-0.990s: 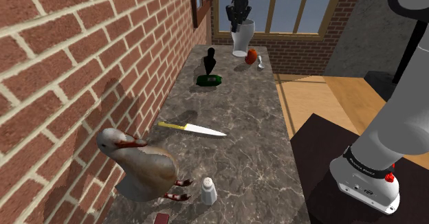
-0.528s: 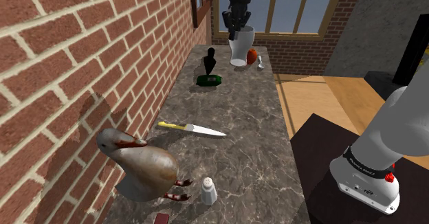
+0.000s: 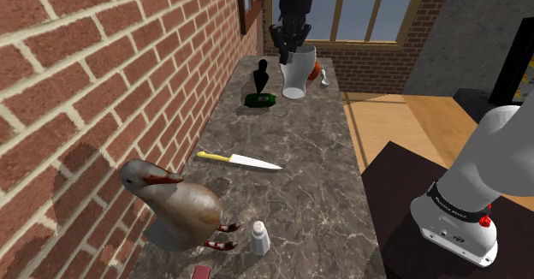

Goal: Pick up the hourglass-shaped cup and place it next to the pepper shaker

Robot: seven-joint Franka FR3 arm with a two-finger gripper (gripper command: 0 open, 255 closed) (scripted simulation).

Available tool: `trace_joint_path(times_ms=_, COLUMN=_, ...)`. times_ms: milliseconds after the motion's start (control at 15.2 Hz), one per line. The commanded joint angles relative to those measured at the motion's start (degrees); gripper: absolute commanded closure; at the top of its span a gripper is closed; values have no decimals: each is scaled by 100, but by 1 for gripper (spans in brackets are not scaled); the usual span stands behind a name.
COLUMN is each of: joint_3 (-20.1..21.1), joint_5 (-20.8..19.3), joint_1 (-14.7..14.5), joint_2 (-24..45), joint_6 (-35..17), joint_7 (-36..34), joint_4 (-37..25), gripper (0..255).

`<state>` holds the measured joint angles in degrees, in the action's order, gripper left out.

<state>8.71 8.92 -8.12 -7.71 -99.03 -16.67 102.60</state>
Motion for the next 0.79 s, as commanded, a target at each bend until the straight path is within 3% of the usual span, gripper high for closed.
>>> trace_joint_path(times_ms=0, joint_3=139, joint_5=34, joint_1=-110, joint_2=-193, joint_6=-89, joint_7=-236, joint_4=242, gripper=255)
trace_joint_path(times_ms=726, joint_3=1036, joint_5=179, joint_1=-706, joint_2=-597, joint_6=-291, joint_7=-1669, joint_4=620, gripper=255)
